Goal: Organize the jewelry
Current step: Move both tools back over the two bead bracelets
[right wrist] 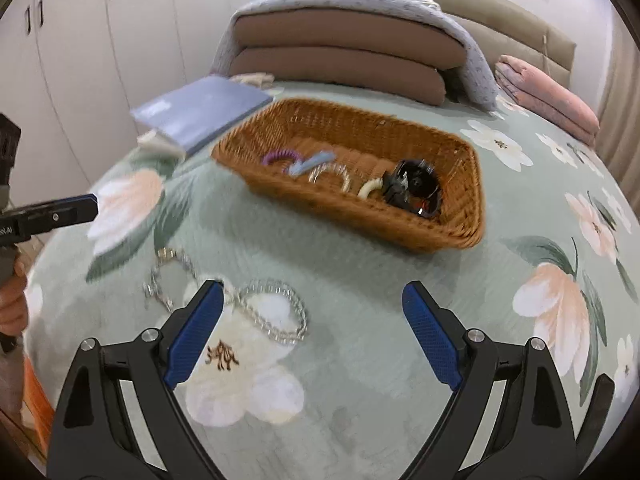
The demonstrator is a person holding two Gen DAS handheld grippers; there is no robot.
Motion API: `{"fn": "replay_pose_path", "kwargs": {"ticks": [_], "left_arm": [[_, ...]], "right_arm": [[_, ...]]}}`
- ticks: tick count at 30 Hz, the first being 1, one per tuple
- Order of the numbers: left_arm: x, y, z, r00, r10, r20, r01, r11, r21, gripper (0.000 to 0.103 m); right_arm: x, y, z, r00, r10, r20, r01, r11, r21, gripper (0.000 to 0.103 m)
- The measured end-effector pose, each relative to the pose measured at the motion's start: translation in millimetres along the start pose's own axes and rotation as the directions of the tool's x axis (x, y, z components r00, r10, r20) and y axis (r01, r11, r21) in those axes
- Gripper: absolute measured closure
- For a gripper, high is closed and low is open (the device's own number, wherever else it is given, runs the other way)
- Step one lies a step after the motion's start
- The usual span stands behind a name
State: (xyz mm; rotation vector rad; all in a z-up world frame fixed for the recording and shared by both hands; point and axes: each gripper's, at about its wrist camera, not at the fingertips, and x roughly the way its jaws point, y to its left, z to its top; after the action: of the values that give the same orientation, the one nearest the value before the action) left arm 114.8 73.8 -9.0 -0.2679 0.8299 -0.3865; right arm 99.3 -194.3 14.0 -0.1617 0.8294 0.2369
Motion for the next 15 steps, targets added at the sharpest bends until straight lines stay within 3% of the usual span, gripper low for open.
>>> {"fn": "replay_pose_path", "kwargs": {"ticks": [8,15], "left_arm": [[22.5,-11.3,-19.8,0.997,0.031,-0.065,-0.027,0.998,0.061,0.033],[32.9,-28.7,-34.7,0.995,0.044,-0.095,-0.035,0.995,0.089,0.035]], "right_arm": [[30.5,6.9,-21.9,0.997,-0.016,-0.077,0.016,1.0,-0.001,0.012],[40.0,2.5,-25.5,0.997,-0.007,-0.075,0.008,1.0,0.014,0.014]]}}
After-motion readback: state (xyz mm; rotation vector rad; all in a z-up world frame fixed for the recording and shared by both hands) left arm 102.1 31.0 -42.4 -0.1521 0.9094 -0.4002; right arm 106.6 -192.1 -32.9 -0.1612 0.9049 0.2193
